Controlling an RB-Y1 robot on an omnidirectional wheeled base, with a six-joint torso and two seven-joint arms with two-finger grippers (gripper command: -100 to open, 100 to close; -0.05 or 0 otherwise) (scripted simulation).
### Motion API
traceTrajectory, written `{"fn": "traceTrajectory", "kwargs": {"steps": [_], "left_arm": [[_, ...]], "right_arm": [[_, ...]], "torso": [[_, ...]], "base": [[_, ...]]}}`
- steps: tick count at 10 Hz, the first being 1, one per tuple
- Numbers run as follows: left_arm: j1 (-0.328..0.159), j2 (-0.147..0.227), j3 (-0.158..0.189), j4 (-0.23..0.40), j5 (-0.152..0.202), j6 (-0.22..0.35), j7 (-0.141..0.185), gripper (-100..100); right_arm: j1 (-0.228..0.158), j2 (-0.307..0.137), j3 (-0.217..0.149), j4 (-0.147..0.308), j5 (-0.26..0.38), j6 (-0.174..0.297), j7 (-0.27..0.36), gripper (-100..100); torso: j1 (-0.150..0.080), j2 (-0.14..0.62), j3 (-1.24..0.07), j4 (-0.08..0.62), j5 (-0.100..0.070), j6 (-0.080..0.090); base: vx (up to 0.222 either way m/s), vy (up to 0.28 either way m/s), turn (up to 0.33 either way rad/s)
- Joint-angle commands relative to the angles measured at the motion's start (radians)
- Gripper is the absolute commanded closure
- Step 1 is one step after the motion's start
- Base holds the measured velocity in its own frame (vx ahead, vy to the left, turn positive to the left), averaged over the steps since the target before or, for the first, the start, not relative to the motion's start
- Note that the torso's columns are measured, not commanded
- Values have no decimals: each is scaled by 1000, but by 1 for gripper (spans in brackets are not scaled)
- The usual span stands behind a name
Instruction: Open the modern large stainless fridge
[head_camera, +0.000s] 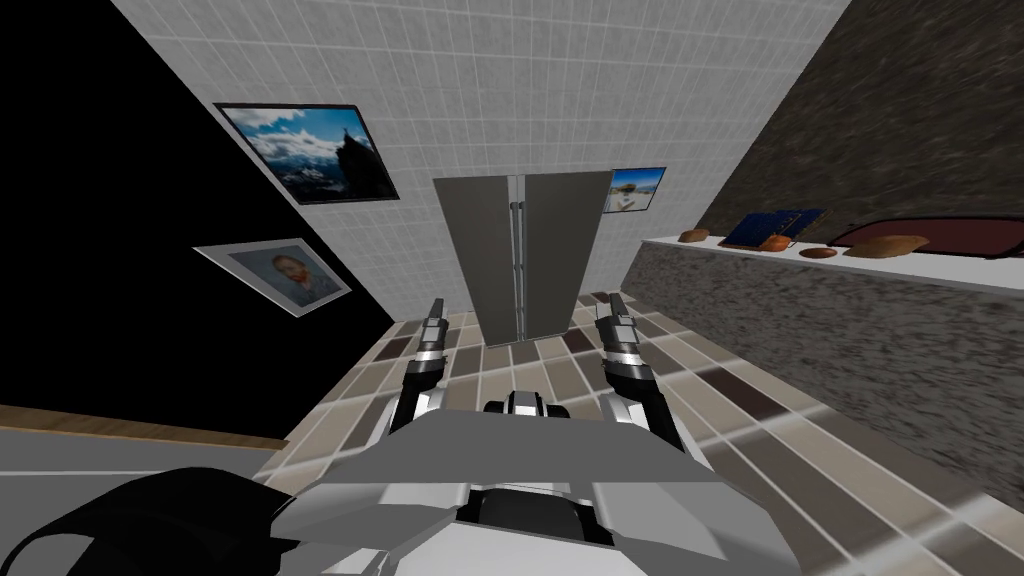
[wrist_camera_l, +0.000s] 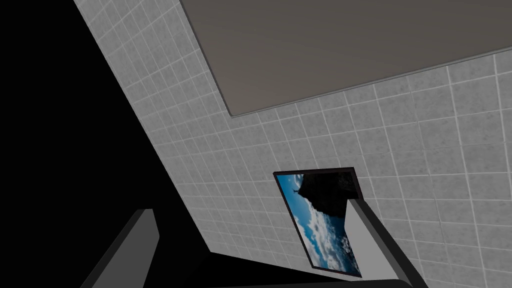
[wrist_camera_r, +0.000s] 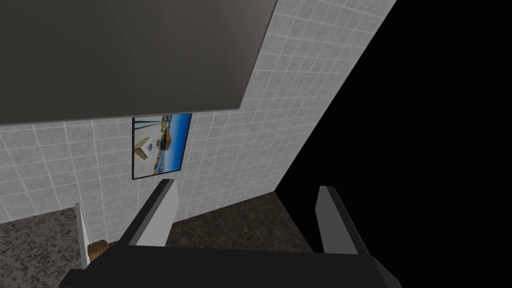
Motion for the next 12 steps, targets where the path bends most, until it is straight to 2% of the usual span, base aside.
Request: {"fn": "traceTrajectory", "kwargs": {"steps": [1, 5, 6, 9, 10, 12], "left_arm": [[-42, 56, -6, 19, 24, 32, -10, -100], [-148, 167, -21, 66, 95, 121, -36, -100], [-157, 167, -21, 66, 95, 121, -36, -100], [-258, 264, -38, 109, 168, 212, -60, -100], [-272, 264, -38, 109, 168, 212, -60, -100], [-344, 333, -50, 140, 224, 276, -79, -100]], "right_arm": [[0, 0, 0, 0, 0, 0, 0, 0], [0, 0, 0, 0, 0, 0, 0, 0], [0, 0, 0, 0, 0, 0, 0, 0], [0, 0, 0, 0, 0, 0, 0, 0], [0, 0, 0, 0, 0, 0, 0, 0], [0, 0, 0, 0, 0, 0, 0, 0]], "torso": [[0, 9, -20, 10, 0, 0], [0, 13, -25, 14, 0, 0], [0, 13, -25, 14, 0, 0], [0, 13, -25, 14, 0, 0], [0, 12, -26, 14, 0, 0], [1, 14, -24, 14, 0, 0]], "base": [[29, -20, 3], [47, -27, 6], [46, -20, 2], [58, -25, 9], [57, -21, 3], [55, -19, 7]]}}
